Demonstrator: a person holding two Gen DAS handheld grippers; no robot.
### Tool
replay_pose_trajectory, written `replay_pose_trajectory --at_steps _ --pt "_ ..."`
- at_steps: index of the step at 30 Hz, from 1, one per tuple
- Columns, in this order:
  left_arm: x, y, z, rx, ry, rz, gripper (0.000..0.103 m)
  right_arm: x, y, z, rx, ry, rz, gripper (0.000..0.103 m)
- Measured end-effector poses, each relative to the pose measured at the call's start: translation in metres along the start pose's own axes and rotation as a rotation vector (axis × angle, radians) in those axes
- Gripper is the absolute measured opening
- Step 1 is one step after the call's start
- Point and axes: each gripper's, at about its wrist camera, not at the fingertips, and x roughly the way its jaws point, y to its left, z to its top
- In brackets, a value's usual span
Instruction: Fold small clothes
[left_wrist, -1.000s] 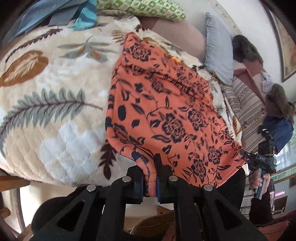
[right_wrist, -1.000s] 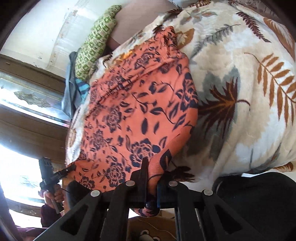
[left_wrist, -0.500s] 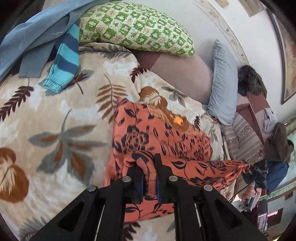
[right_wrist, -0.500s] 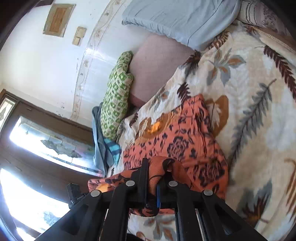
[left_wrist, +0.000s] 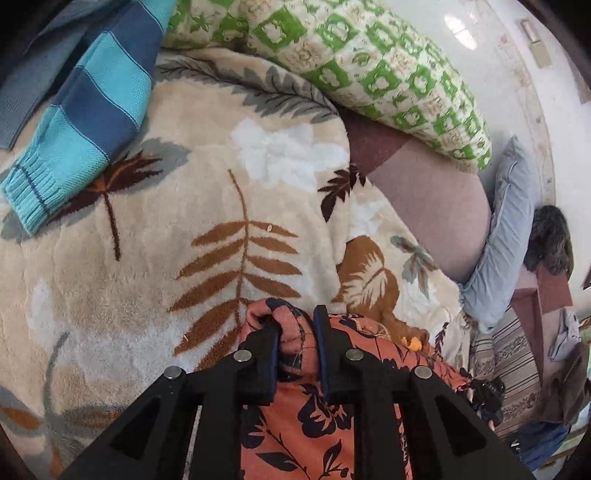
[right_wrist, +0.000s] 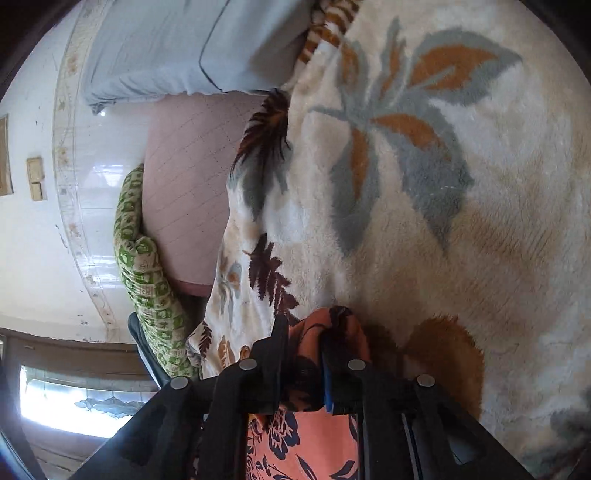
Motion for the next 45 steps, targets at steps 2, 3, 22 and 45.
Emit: replay_pose_trajectory --at_steps 2,3,22,45 --pt "-0.027 0.004 -0.004 -0.024 -0.124 -0.027 0.045 -0.015 0.002 -0.003 -0.04 -0.039 0.027 0.018" --pt "-0.045 0.007 -0.007 -0.056 -0.214 -0.015 0.058 -0.025 0.005 -0.005 -0.06 -0.077 0.02 0.022" --pt "-0.011 -0.042 -0.13 0.2 -0.172 0.315 0.074 0.156 0.147 -0.232 -0.935 0.254 -0.564 0.043" --pt "-0.054 0.023 -0.111 -0.095 -0.237 0.36 0.074 0.063 0.124 -0.197 -0.748 0.004 -0.717 0.048"
